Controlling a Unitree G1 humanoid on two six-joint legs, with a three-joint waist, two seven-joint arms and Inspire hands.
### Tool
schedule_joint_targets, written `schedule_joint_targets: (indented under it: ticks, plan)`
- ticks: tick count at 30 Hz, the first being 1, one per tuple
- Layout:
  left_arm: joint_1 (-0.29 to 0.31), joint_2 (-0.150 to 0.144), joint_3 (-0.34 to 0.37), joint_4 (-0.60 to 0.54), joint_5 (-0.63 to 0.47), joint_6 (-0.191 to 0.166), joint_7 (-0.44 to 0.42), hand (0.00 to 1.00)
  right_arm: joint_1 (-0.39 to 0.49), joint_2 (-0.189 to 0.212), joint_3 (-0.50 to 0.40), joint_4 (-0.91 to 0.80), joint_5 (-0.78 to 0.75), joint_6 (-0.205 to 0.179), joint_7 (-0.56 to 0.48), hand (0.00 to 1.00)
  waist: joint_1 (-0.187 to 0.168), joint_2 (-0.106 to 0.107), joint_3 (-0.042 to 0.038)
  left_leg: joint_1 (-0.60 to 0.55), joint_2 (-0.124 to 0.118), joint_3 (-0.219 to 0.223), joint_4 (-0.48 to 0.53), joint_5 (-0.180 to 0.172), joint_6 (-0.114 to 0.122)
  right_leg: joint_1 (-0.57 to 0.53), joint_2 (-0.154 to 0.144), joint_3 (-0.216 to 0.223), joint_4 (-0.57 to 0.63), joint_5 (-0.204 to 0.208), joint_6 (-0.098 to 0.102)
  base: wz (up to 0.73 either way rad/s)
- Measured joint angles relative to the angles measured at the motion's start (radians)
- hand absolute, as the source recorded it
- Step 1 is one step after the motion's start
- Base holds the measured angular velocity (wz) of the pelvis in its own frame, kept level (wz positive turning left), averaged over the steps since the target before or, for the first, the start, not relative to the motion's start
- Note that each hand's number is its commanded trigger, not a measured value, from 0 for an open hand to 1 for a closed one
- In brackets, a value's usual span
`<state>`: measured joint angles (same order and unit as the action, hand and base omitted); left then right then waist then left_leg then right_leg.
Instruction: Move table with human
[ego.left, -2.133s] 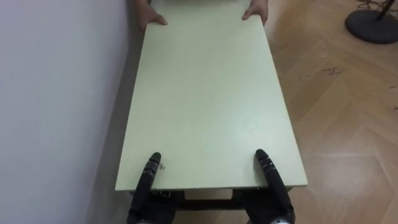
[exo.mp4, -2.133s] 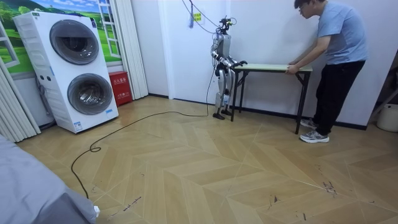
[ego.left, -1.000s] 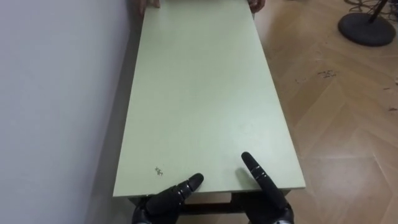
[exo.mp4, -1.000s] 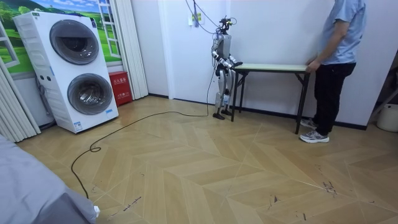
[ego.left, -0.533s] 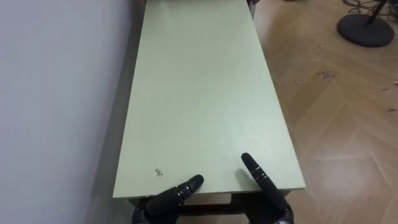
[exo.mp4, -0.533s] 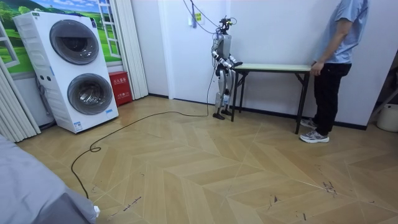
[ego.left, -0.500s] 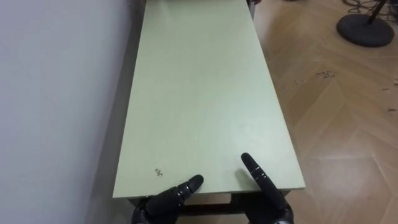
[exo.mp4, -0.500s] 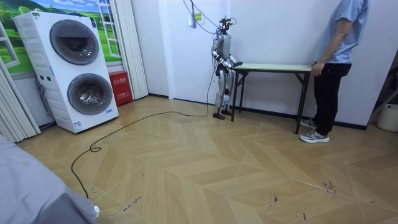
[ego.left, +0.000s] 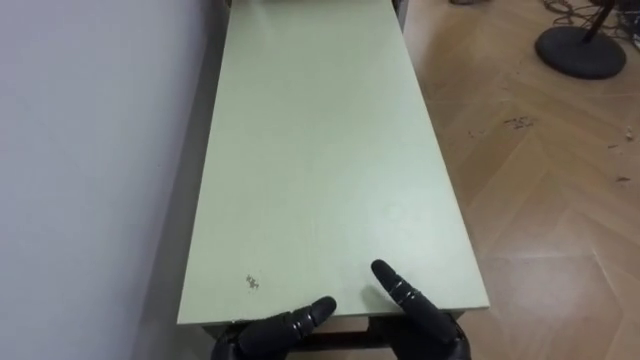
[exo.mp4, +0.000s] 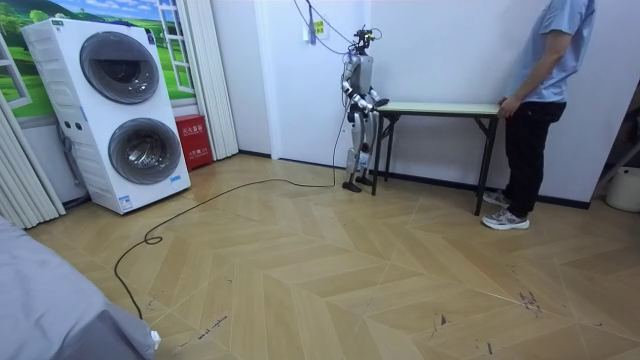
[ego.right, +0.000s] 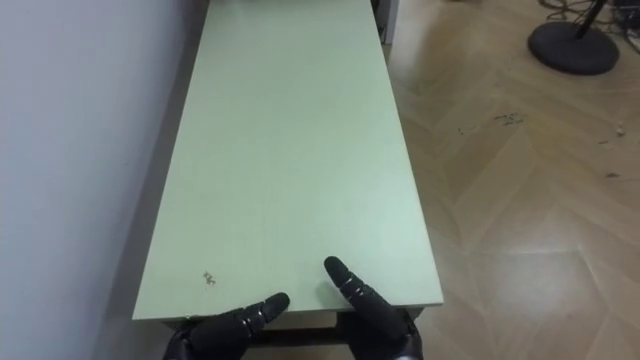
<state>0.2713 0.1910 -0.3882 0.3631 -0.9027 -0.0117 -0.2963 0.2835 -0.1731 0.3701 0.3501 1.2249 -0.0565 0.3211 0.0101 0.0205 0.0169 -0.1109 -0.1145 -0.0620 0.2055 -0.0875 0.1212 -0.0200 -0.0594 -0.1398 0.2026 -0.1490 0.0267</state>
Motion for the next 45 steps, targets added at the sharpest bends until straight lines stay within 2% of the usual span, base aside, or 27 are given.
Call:
schedule_joint_targets:
  ticks: [3, 10, 13, 19, 22, 26, 29, 30, 31, 34, 38, 41, 43, 45]
  plan:
    - [0.0, 0.021, 0.0, 0.001, -0.032, 0.024, -0.066, 0.0, -0.004, -0.004, -0.001, 0.005, 0.006, 0.021, 0.033, 0.0, -0.005, -0.004, 0.0021, -0.001, 0.0, 0.001, -0.002, -0.002, 0.0, -0.007, -0.001, 0.003, 0.002, -0.005, -0.001, -0.01]
    - [-0.006, 0.021, 0.0, 0.001, -0.029, 0.095, -0.187, 0.0, -0.001, -0.006, -0.005, 0.007, 0.009, 0.057, 0.103, 0.0, -0.018, -0.016, 0.0025, -0.011, 0.005, 0.018, 0.0, -0.01, 0.002, -0.019, 0.004, 0.023, 0.003, -0.007, -0.007, -0.08]
    - [-0.002, 0.022, 0.0, 0.0, -0.031, 0.101, -0.198, 0.0, 0.007, -0.018, -0.005, 0.007, 0.023, 0.059, 0.127, 0.0, -0.009, -0.016, 0.0025, -0.007, 0.01, 0.032, 0.001, -0.022, 0.002, -0.019, 0.011, 0.045, 0.003, -0.007, -0.009, -0.19]
    - [0.027, 0.034, 0.009, -0.011, -0.014, 0.102, -0.224, 0.0, 0.034, -0.022, -0.026, 0.004, -0.024, 0.058, 0.152, 0.0, -0.006, -0.015, 0.0021, -0.01, 0.017, 0.029, 0.034, -0.054, -0.001, -0.003, 0.02, 0.05, 0.003, -0.01, -0.014, -0.01]
    - [0.038, 0.057, 0.016, -0.011, 0.003, 0.102, -0.251, 0.0, 0.042, -0.023, -0.051, 0.023, -0.065, 0.057, 0.186, 0.0, -0.008, -0.014, 0.0015, -0.002, 0.017, 0.029, 0.036, -0.06, 0.002, 0.008, 0.019, 0.038, 0.001, -0.01, -0.014, 0.01]
    - [0.043, 0.075, 0.017, -0.01, 0.002, 0.102, -0.268, 0.0, 0.049, -0.033, -0.059, 0.027, -0.101, 0.059, 0.207, 0.0, -0.008, -0.014, 0.0013, 0.0, 0.016, 0.029, 0.036, -0.061, 0.004, 0.009, 0.016, 0.03, 0.002, -0.01, -0.014, 0.0]
    - [0.044, 0.09, 0.014, -0.007, 0.003, 0.102, -0.27, 0.0, 0.052, -0.063, -0.057, 0.031, -0.165, 0.059, 0.238, 0.0, -0.011, -0.015, 0.0007, 0.004, 0.016, 0.03, 0.034, -0.061, 0.004, 0.012, 0.016, 0.029, 0.002, -0.01, -0.014, 0.0]
    - [0.044, 0.107, 0.01, -0.005, 0.003, 0.102, -0.278, 0.0, 0.051, -0.089, -0.048, 0.031, -0.213, 0.063, 0.259, 0.0, -0.014, -0.017, -0.0001, 0.007, 0.017, 0.03, 0.033, -0.062, 0.004, 0.014, 0.016, 0.029, 0.002, -0.01, -0.013, 0.0]
    - [0.042, 0.121, 0.009, -0.002, 0.003, 0.101, -0.284, 0.0, 0.049, -0.118, -0.031, 0.03, -0.253, 0.073, 0.278, 0.0, -0.014, -0.02, -0.0026, 0.009, 0.017, 0.03, 0.033, -0.062, 0.003, 0.016, 0.016, 0.026, 0.002, -0.01, -0.013, 0.0]
    - [0.041, 0.14, 0.005, 0.016, 0.002, 0.099, -0.29, 0.0, 0.043, -0.148, -0.019, 0.031, -0.36, 0.093, 0.303, 0.0, -0.011, -0.026, -0.0069, 0.013, 0.018, 0.029, 0.033, -0.063, 0.003, 0.021, 0.017, 0.027, 0.002, -0.01, -0.014, 0.0]
    - [0.044, 0.14, -0.007, 0.086, -0.006, 0.096, -0.305, 0.0, 0.043, -0.148, -0.019, 0.037, -0.423, 0.102, 0.31, 0.0, -0.008, -0.029, -0.0078, 0.017, 0.018, 0.026, 0.036, -0.068, -0.001, 0.028, 0.016, 0.018, 0.002, -0.01, -0.014, 0.01]
    - [0.049, 0.143, -0.004, 0.164, -0.01, 0.097, -0.306, 0.0, 0.047, -0.149, -0.039, 0.102, -0.448, 0.104, 0.34, 0.0, -0.01, -0.031, -0.0076, 0.022, 0.017, 0.019, 0.045, -0.074, -0.001, 0.039, 0.015, -0.001, 0.0, -0.01, -0.013, 0.07]
    - [0.054, 0.137, 0.027, 0.183, -0.04, 0.094, -0.306, 0.0, 0.053, -0.152, -0.074, 0.165, -0.464, 0.122, 0.341, 0.0, -0.001, -0.031, -0.0079, 0.026, 0.017, 0.021, 0.049, -0.078, 0.001, 0.042, 0.015, 0.002, 0.002, -0.011, -0.012, -0.03]
    - [0.072, 0.14, 0.043, 0.188, -0.053, 0.092, -0.309, 0.0, 0.059, -0.153, -0.093, 0.186, -0.474, 0.123, 0.342, 0.0, -0.003, -0.03, -0.0075, 0.025, 0.017, 0.023, 0.049, -0.078, 0.001, 0.041, 0.015, 0.005, 0.002, -0.011, -0.012, -0.06]
